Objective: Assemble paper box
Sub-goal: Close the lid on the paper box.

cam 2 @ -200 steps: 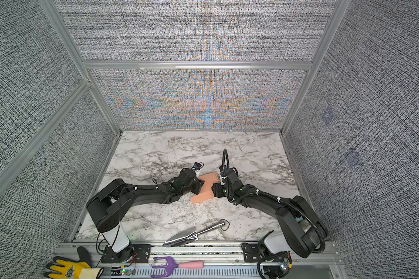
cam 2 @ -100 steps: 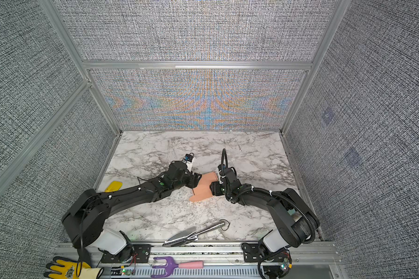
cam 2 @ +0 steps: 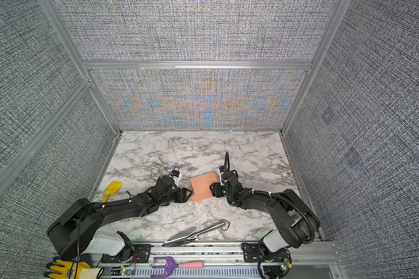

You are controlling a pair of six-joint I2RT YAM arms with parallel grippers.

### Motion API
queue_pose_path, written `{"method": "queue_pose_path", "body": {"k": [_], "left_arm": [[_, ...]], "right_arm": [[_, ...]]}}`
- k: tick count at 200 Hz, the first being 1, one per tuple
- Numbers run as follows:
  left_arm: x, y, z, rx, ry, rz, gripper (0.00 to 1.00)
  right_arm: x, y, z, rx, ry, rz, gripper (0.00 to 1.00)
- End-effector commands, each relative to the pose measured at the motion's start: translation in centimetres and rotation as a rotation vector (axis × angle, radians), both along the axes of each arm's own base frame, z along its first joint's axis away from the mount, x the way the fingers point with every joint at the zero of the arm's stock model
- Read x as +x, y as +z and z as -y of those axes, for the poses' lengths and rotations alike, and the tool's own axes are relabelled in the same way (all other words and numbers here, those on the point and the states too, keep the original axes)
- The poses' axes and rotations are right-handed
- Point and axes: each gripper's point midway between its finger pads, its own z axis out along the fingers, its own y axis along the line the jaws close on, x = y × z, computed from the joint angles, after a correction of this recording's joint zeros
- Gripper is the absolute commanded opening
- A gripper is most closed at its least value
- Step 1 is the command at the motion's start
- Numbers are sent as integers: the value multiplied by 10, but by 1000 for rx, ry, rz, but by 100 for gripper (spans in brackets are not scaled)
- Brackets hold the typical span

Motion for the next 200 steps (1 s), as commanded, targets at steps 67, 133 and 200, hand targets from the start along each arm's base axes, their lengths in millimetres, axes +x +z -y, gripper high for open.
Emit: {"method": "queue_pose_path", "body": {"k": [67,133,200], "left_arm": [[8,-4,34,-129,-10,-20,57],[11,4,38,-68,-15,15,48],[8,32,37,-50,-21,29,48]], "right_arm": [[-20,-21,1,-17,1,-86,64],[-32,-2,-18,-43,24,-163,53],[-48,36,-19,-41,16,-225,50]]}}
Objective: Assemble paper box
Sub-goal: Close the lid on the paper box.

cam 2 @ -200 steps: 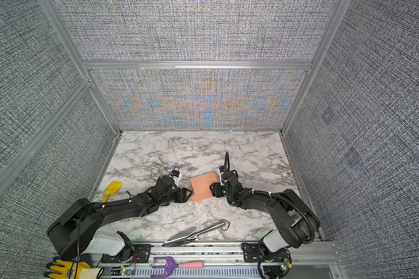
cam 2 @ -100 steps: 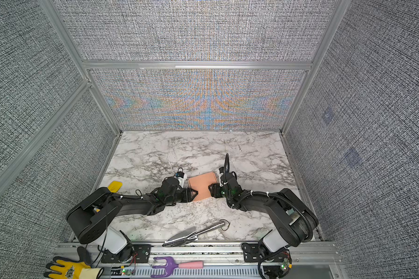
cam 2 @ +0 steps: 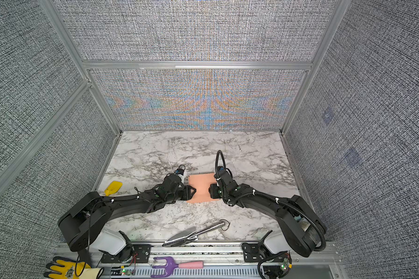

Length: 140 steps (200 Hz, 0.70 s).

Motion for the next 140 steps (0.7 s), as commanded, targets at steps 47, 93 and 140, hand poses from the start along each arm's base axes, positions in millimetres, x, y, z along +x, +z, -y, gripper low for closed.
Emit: {"method": "queue_pose_path", "body": {"k": [47,93,140], "left_arm": [[-10,14,13,-65,-67,10,48],[-12,-1,8,-11,-79,-16,54],[5,-3,-14,120,-31,-5,62]], "right_arm": [[-20,-4,-4,10,18,-107,50],[-13,-14,0,-40,26,-73,54],[9,-1,7,-123,49,50,66]]}}
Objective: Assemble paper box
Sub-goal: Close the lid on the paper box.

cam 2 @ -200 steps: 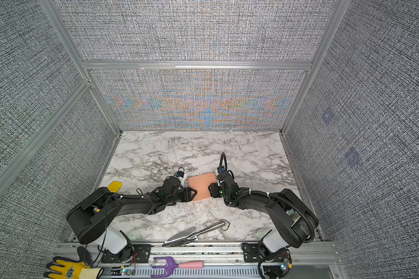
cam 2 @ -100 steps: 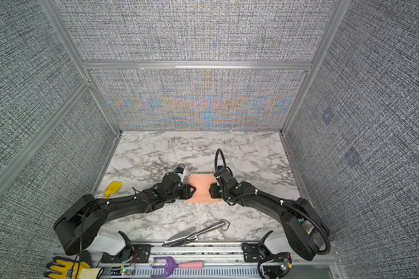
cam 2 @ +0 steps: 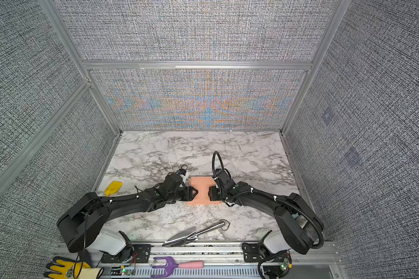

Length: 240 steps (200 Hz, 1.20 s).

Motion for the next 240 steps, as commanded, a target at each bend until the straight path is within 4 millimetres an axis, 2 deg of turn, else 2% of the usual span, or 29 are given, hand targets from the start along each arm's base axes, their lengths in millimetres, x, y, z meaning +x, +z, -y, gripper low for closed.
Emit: {"method": "queue_pose_path", "body": {"k": [1,16,44,67,87,119,150,193,240], "left_arm": [[8,-2,-16,78,17,23,62],[17,2,-26,95,48,36,66],[29,8,-40,108,80,49,74],[37,8,-48,108,104,47,77],[42,6,-51,110,108,32,78],[47,3,-65,98,137,3,78],[49,2,-83,95,176,-8,77],[48,-5,-102,60,214,-36,76],[42,-14,-106,40,217,-54,76]], "right_arm": [[16,15,4,-45,21,114,66],[21,28,9,-57,29,180,71],[21,54,13,-87,82,288,73],[11,63,15,-174,144,340,74],[-5,67,6,-233,230,375,74],[-36,60,-19,-363,402,413,73],[-56,45,-41,-522,547,449,73],[-54,23,-51,-697,595,501,73],[-42,1,-60,-799,638,521,73]]}}
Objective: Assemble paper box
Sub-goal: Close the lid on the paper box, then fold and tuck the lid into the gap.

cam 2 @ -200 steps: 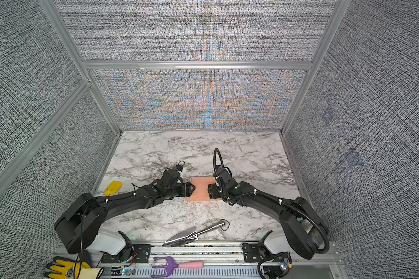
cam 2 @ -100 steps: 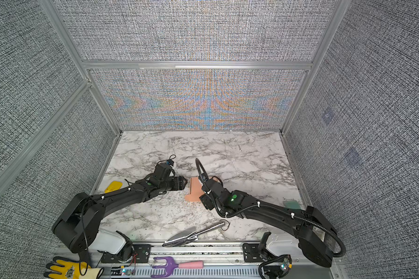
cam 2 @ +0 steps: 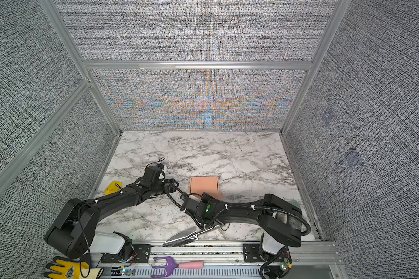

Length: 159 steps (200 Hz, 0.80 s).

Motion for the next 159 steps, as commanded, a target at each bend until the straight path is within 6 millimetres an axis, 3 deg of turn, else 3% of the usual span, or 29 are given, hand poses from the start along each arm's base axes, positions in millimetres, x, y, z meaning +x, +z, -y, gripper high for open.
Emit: {"method": "queue_pose_path", "body": {"k": [1,56,90,159], "left_arm": [[1,2,4,-31,-10,11,76],[1,-1,5,-44,-16,4,76],[1,0,6,-43,-21,6,76],[0,-1,8,-58,-30,2,76]], "right_arm": [[11,-2,-2,-60,10,64,73],[29,-15,-3,-192,33,181,76],[32,-13,-4,-196,42,217,70],[38,8,-5,-176,60,271,28]]}}
